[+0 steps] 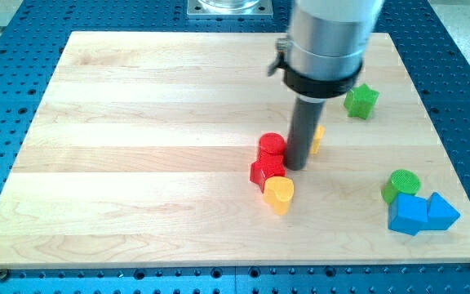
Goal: Move the red star below the red circle
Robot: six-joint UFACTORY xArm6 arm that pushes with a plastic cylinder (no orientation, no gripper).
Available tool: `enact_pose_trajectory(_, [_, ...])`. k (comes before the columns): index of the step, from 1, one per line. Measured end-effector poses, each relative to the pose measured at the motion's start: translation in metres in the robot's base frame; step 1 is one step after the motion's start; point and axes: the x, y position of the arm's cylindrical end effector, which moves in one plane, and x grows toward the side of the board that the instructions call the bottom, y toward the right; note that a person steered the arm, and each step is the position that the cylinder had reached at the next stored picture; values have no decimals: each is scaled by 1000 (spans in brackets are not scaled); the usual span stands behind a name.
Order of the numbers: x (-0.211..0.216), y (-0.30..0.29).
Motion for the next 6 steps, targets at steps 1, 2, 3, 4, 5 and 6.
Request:
enact_pose_trajectory(1, [-11, -21])
enact_pose_trajectory(2, [5, 34])
enact_pose_trajectory(3, [35, 7])
enact_pose_trajectory(4, [65, -4])
enact_pose_trajectory(5, [50, -24])
enact_pose_trajectory(6, [11, -40])
